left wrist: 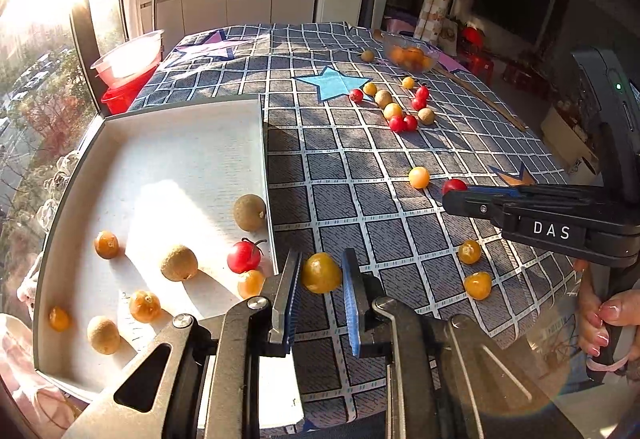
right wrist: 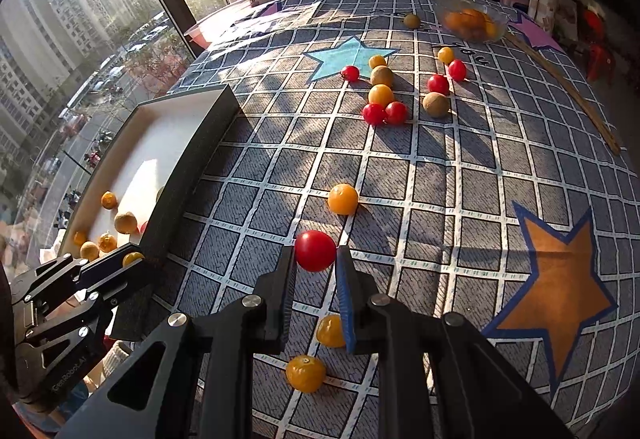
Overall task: Organize fruits
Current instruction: 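Carry both tomatoes over the white tray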
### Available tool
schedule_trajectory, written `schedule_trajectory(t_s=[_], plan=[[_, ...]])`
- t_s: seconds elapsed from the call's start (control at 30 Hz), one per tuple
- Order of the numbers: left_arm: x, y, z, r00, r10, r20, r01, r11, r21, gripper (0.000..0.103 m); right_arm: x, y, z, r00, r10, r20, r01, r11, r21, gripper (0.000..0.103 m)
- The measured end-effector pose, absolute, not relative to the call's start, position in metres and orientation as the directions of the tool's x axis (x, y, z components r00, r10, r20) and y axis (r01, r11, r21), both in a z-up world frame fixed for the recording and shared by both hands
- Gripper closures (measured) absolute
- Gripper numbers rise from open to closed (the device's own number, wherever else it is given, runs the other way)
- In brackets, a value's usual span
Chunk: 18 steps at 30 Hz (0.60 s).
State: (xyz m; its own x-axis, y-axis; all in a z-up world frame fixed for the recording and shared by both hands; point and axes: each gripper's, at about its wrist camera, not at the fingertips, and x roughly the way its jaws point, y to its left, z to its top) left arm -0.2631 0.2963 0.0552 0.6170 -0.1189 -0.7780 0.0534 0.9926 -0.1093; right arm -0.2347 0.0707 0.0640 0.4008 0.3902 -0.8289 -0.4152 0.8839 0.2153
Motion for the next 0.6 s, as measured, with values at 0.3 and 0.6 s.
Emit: schedule_trajectory(t_s=[0.3,0.6], plan=[[-0.247,0.367,0.068,0.646,-0.012,-0.763,-0.080,0.993,-0.084,0.082,-0.226,0.148,0.079,0.363,0.443,-0.820,-0.523,0.825,0.214,0.082],[-0.209,0.425,0.059,0.598,0.079,-0.798,-0.198,0.979,-0.051,0.082,-0.204,0.220,0.075,0.300,0.478,-0.825,-0.591,0.772,0.232,0.082]])
